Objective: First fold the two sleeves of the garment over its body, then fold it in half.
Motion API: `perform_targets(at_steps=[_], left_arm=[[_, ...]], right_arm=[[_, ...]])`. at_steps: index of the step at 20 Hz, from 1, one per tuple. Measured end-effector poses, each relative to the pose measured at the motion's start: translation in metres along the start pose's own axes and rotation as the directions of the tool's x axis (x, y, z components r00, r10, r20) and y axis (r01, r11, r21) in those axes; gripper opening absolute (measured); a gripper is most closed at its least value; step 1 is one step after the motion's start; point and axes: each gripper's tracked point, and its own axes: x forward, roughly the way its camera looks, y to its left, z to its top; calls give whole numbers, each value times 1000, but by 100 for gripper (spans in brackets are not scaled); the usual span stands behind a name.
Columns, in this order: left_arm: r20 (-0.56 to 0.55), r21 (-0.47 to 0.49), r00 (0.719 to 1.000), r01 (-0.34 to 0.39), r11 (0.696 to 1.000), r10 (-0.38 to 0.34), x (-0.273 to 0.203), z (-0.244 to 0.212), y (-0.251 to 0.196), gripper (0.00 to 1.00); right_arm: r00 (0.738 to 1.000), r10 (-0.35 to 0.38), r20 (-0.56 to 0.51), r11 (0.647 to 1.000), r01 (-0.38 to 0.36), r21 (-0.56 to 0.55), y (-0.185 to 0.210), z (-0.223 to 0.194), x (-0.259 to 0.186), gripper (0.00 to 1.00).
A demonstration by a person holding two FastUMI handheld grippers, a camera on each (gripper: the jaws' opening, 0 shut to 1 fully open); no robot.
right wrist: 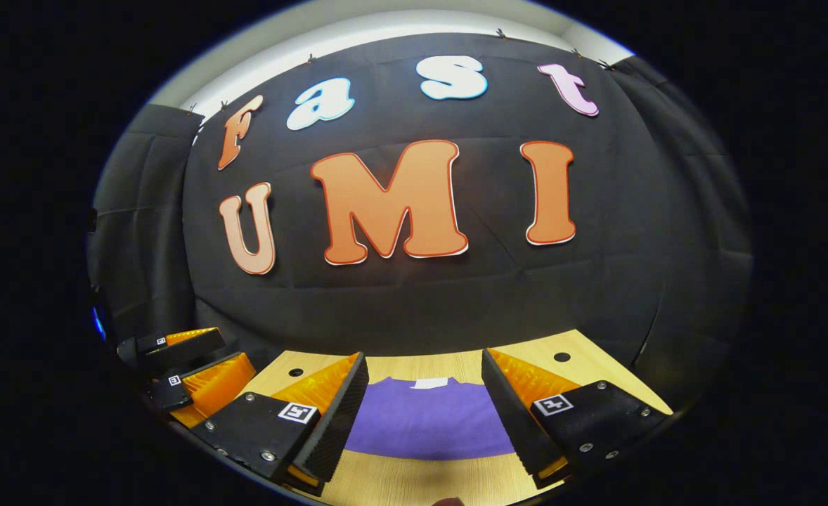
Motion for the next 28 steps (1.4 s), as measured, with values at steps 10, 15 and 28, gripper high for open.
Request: perform_targets(at_steps=[10, 15, 28], left_arm=[[28, -6, 980, -197, 980, 197, -44, 15, -23, 91], [21, 0, 967, -254, 967, 254, -63, 13, -47, 93], [-68, -39, 903, -426, 904, 423, -107, 3, -52, 95]], right_arm=[[992, 118, 42, 987, -112, -118, -23, -5, -30, 96], [985, 169, 21, 977, -164, -133, -32, -16, -46, 96], [970, 242, 6, 965, -241, -101, -46, -32, -78, 96]])
